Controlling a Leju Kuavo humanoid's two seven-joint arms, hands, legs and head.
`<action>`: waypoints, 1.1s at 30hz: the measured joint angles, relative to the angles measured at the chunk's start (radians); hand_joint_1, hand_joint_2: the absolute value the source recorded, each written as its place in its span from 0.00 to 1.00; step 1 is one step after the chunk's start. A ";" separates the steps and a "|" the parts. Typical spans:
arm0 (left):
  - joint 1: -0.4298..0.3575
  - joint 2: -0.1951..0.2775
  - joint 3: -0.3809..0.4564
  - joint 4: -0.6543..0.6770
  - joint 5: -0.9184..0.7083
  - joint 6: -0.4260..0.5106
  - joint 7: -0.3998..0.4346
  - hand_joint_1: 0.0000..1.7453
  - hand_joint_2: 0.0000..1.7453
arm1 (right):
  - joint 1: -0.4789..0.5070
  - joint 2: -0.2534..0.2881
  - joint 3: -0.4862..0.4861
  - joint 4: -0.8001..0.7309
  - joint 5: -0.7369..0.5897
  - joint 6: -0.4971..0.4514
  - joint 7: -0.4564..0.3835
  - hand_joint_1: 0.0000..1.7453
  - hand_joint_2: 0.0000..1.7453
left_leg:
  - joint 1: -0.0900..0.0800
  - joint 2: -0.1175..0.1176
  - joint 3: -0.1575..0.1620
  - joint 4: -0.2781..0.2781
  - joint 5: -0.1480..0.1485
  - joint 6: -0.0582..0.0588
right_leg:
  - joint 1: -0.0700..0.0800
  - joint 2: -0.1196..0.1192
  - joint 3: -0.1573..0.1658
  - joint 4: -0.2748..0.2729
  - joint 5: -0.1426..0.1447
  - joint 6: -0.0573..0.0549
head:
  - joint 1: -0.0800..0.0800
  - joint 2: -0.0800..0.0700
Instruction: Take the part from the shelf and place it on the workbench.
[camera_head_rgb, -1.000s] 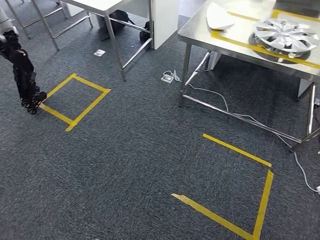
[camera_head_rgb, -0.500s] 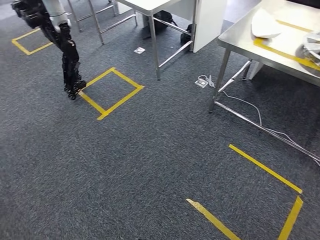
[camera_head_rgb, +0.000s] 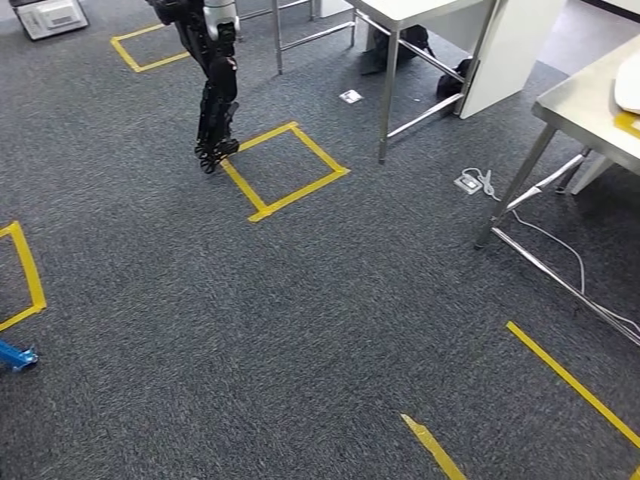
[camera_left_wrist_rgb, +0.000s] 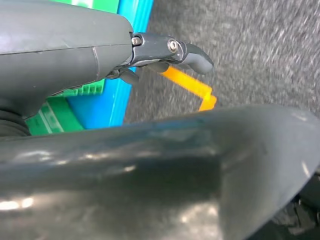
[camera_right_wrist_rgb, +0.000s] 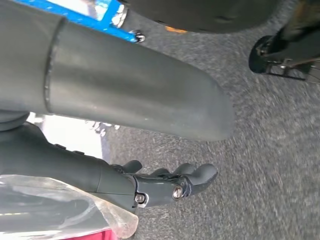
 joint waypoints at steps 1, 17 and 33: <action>0.000 0.000 0.000 0.000 0.000 0.000 0.000 0.00 0.00 | 0.002 0.000 0.001 0.000 0.000 0.001 0.000 0.00 0.00 | -0.002 -0.016 0.001 0.000 0.000 0.001 | 0.001 0.003 -0.022 0.032 0.001 -0.003 | 0.000 0.000; -0.001 -0.002 0.000 0.000 -0.012 -0.003 0.001 0.00 0.00 | 0.005 0.002 0.010 0.003 0.020 -0.006 0.008 0.00 0.00 | 0.008 0.009 -0.140 0.282 -0.114 -0.055 | 0.004 -0.044 0.108 -0.269 0.154 -0.053 | -0.008 0.000; -0.003 0.000 0.000 0.000 -0.021 -0.006 -0.005 0.00 0.00 | -0.001 0.005 0.020 0.004 0.021 -0.010 0.007 0.00 0.00 | 0.000 -0.034 0.006 -0.009 0.004 -0.003 | 0.004 0.005 -0.033 0.031 0.025 -0.002 | 0.003 0.000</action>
